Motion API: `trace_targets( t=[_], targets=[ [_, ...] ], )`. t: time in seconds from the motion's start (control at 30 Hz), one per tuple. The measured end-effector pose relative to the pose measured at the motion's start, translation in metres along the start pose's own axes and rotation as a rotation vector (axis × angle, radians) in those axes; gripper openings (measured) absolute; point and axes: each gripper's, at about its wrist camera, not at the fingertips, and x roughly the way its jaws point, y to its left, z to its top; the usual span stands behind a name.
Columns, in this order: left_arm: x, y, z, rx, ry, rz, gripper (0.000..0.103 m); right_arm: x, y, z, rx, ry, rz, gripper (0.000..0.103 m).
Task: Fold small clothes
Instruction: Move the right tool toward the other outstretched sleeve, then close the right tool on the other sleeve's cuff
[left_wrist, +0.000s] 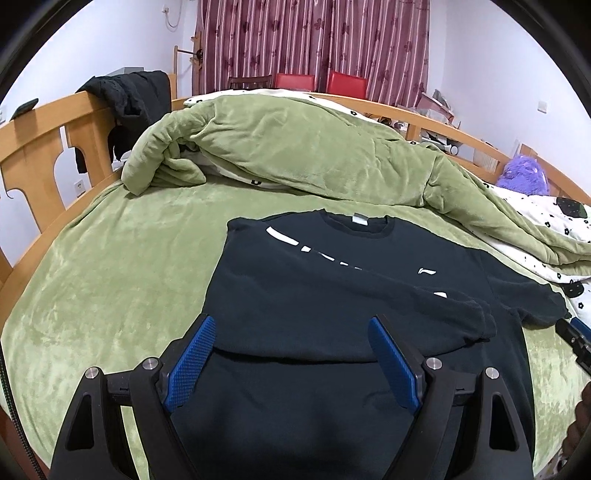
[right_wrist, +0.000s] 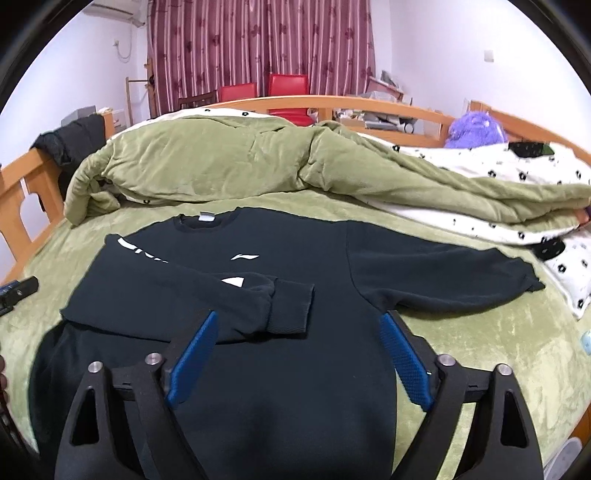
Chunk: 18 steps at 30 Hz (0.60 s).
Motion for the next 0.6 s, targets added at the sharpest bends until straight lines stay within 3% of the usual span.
trace_targets(
  t=[0.1,0.23,0.33,0.47,0.6],
  targets=[
    [0.003,-0.001,0.004,-0.01,-0.002,-0.014,0.085,-0.006,-0.012,0.014,0.016,-0.006,0.012,0.065],
    [0.009,-0.002,0.006,-0.019,0.003,-0.023,0.085,-0.014,-0.034,0.033,0.007,-0.027,-0.009,0.065],
    [0.013,-0.002,0.007,-0.016,0.008,-0.013,0.085,-0.013,-0.06,0.042,-0.038,-0.038,-0.087,0.065],
    [0.024,-0.003,0.008,0.003,0.024,0.017,0.085,0.006,-0.116,0.041,-0.014,-0.005,-0.165,0.065],
    [0.035,0.0,0.008,0.011,0.02,0.056,0.085,0.031,-0.168,0.028,0.046,0.054,-0.196,0.053]
  ],
)
